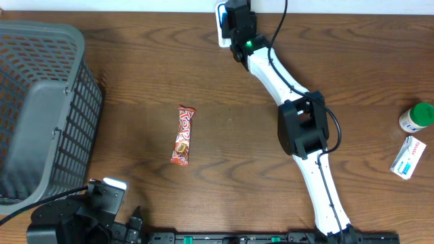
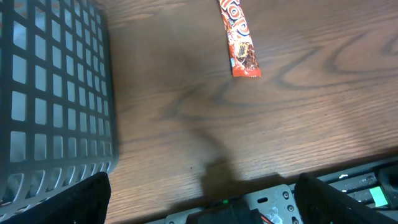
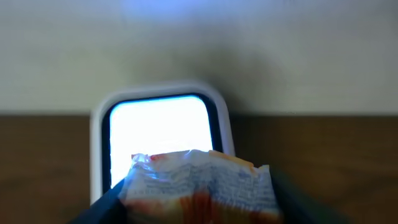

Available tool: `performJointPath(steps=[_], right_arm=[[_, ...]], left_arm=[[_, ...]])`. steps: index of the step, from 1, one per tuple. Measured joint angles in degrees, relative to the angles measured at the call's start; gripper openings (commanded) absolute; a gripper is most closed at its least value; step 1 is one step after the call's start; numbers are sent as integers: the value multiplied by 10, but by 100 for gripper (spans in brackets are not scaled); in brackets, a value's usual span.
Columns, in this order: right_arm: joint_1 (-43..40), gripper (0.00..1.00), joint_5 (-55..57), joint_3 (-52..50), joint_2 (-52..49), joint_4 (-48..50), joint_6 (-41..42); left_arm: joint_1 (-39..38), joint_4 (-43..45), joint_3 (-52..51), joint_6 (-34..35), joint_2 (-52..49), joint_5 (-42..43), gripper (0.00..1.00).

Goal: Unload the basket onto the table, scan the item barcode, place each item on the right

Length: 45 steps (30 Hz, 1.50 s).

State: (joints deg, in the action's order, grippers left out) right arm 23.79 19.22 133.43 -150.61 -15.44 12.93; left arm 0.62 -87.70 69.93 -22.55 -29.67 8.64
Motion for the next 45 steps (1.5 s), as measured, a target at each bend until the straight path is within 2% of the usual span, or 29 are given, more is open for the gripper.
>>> performJointPath(steps=[3,7,8,13,19,26,36,39,41,43,45], right_arm=[[-2,50,2,-2,34,-105,-2],[-8,54,2,-2,107,-243,3],[-14,54,3,0,148,-296,12],[-51,55,4,8,231,-474,62],[-136,54,14,-2,236,-593,106],[-263,54,20,-88,232,-594,124],[-443,56,21,-314,228,-479,136],[-475,67,15,-350,224,-462,137],[-490,86,-1,-353,223,-461,139],[-497,98,-22,-341,223,-467,132],[-498,99,-54,-303,221,-492,127]], left_arm=[[0,0,0,0,0,0,95],[0,0,0,0,0,0,95],[0,1,0,0,0,0,95],[0,0,0,0,1,0,95],[0,0,0,0,1,0,95],[0,0,0,0,1,0,95],[0,0,0,0,1,0,95],[0,0,0,0,1,0,95],[0,0,0,0,1,0,95],[0,0,0,0,1,0,95],[0,0,0,0,1,0,95]])
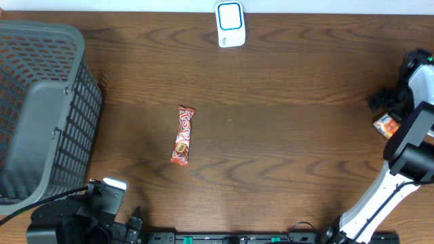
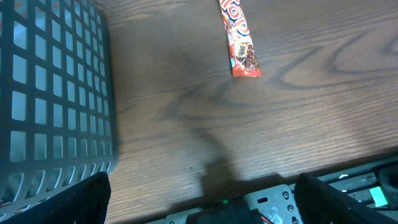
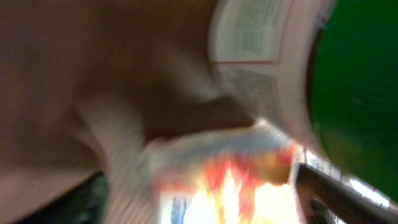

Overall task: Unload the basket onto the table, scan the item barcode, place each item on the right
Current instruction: 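Move the snack box to the right edge and release it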

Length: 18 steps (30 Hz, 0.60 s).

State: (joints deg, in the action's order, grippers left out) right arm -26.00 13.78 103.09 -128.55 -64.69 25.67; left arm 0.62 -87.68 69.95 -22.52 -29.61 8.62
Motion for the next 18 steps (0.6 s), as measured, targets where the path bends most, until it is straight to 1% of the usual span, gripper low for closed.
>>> performJointPath(steps=[2,6,8,10,12,14,16,18], right_arm=[[3,99,-27,57,-2,-25,-3],[14,99,-71,203,-2,-80,-5],[26,99,-97,277,-2,-111,-5],[46,99,-122,330,0,-135,-5],[77,99,-144,362,3,-151,-5],[127,99,-162,372,6,-166,-4],[215,99,-182,366,5,-192,3],[268,99,-189,357,5,-210,10]], left_arm=[[0,0,0,0,0,0,95],[0,0,0,0,0,0,95],[0,0,0,0,0,0,95],[0,0,0,0,0,0,95],[0,0,0,0,0,0,95],[0,0,0,0,0,0,95],[0,0,0,0,0,0,95],[0,0,0,0,0,0,95]])
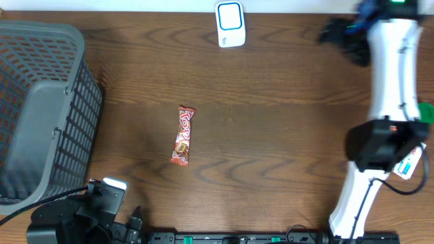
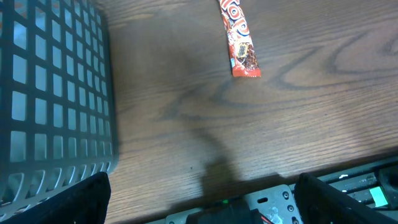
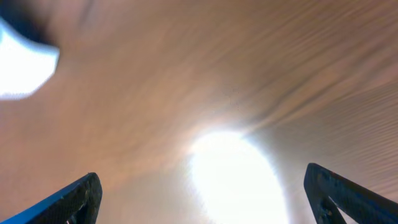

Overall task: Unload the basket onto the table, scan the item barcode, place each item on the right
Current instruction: 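Move the snack box to the right edge and release it, then reach the right gripper to the red chocolate bar and grasp it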

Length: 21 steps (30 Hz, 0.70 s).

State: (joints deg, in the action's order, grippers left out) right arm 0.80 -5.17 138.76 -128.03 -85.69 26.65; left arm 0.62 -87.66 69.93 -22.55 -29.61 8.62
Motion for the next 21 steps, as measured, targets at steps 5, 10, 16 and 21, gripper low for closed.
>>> performJointPath(steps=[5,10,16,21], right_arm=[[164,99,-26,-57,0,7,10],[306,99,-40,-145,0,93,16],[379,97,-103,-220,-6,241,2],[377,98,-124,-223,-29,298,-42]], left_arm=[[0,0,0,0,0,0,95],[0,0,0,0,0,0,95],[0,0,0,0,0,0,95],[0,0,0,0,0,0,95]])
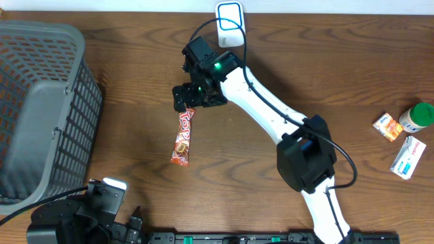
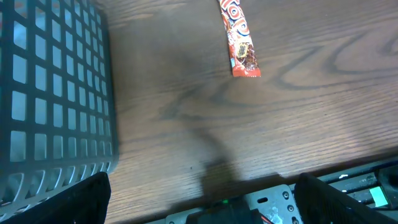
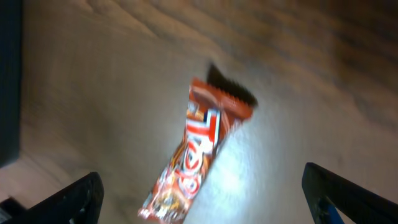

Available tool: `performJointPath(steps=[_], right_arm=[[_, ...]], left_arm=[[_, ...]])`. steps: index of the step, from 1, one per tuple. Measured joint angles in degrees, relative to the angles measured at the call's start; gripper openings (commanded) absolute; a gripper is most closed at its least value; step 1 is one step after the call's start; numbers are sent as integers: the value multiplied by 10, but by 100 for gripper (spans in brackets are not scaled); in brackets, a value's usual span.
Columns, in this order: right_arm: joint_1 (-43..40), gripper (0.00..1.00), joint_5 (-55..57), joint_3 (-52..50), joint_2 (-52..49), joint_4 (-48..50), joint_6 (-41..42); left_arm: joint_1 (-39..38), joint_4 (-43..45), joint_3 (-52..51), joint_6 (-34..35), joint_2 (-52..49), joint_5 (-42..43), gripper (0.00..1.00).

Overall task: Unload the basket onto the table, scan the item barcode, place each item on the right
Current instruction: 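Reach the right gripper to the red chocolate bar and grasp it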

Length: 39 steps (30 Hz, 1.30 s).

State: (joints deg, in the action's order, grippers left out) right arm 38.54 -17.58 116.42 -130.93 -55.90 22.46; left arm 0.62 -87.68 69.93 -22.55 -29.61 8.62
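A red candy bar [image 1: 182,136] lies lengthwise on the brown table [image 1: 285,81]; it also shows in the right wrist view [image 3: 194,154] and the left wrist view [image 2: 240,45]. My right gripper [image 1: 195,100] hovers open just above the bar's far end, its fingers [image 3: 67,199] wide apart with nothing between them. The white scanner [image 1: 230,16] stands at the table's back edge, behind that arm. My left gripper [image 2: 202,200] rests open at the front edge, well short of the bar.
A grey mesh basket [image 1: 41,102] fills the left side. At the far right lie a small orange packet [image 1: 388,127], a green-capped bottle [image 1: 418,116] and a white box [image 1: 407,156].
My right arm has moved from the back right corner to the table's middle, and its open gripper now hangs over the candy bar's far end. The left arm has not moved.
My right gripper held an orange packet up against the scanner. Then it was at the far right with the packet beside the bottle. Then it was open and empty at the back right, the packet left on the table. Now it is over the candy bar.
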Motion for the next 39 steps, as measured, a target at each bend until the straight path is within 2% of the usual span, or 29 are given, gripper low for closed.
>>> performJointPath(steps=[10,23,36,38,39], right_arm=[[-13,99,-68,-3,-63,52,-103],[-12,99,-130,0,-87,8,-221],[-7,99,-106,7,-95,24,-273],[-7,97,-107,10,-99,29,-278],[-7,93,-107,12,-100,29,-280]], left_arm=[[0,0,0,0,0,0,95],[0,0,0,0,0,0,95],[0,0,0,0,0,0,95],[0,0,0,0,0,0,95],[0,0,0,0,0,0,95]])
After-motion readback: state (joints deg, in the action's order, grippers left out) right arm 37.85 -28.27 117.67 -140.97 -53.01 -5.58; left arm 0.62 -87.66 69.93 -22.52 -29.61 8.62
